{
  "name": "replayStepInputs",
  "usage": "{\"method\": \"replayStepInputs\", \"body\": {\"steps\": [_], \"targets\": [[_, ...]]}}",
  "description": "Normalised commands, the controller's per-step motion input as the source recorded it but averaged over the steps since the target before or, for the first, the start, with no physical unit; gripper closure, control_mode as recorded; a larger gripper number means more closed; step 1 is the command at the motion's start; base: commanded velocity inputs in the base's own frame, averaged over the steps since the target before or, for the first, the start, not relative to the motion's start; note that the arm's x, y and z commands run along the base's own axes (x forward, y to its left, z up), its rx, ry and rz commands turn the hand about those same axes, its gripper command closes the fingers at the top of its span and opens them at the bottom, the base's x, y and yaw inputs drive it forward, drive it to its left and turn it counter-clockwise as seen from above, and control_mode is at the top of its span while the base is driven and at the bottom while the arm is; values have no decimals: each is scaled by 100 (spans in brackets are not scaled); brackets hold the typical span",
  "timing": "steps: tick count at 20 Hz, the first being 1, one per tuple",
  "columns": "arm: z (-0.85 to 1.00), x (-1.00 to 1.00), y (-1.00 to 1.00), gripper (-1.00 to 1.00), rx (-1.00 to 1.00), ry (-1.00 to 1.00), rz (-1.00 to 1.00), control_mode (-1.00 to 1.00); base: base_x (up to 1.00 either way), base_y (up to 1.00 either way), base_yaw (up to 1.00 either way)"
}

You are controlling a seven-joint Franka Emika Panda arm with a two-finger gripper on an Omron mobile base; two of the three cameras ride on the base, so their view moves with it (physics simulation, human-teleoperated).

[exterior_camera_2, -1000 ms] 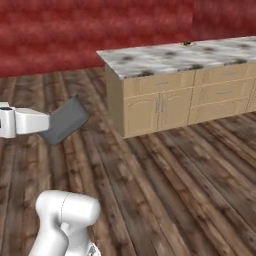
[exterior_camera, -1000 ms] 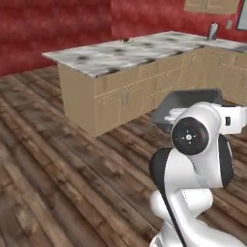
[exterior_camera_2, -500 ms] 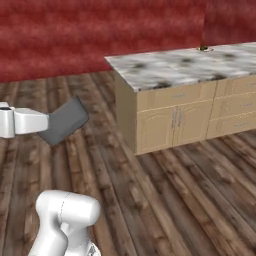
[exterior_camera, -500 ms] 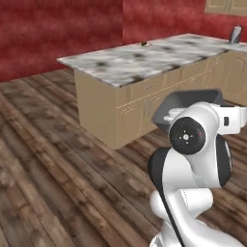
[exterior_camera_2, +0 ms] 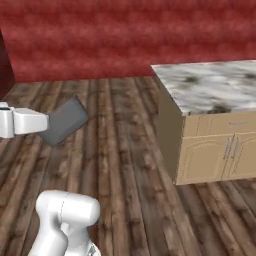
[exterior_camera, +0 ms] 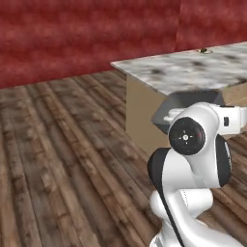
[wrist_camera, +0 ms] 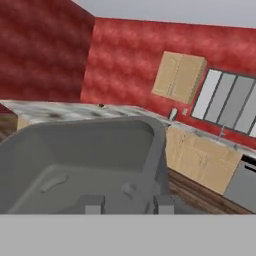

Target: Retrieve the tupperware and aluminum foil from the cabinet and place them on the dining counter near the plate with lime and squash to prepare for storing leftovers.

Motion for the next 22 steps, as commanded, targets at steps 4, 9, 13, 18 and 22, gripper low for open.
{"method": "replayStepInputs", "body": {"steps": [4, 9, 13, 18, 22], "targets": [[0, 0, 0, 100, 0, 0, 0, 100, 100, 23, 41], [0, 0, 0, 100, 0, 0, 0, 100, 100, 15, 37], [0, 0, 0, 100, 0, 0, 0, 100, 100, 12, 26], [0, 0, 0, 100, 0, 0, 0, 100, 100, 18, 13], [0, 0, 0, 100, 0, 0, 0, 100, 100, 30, 2]]}}
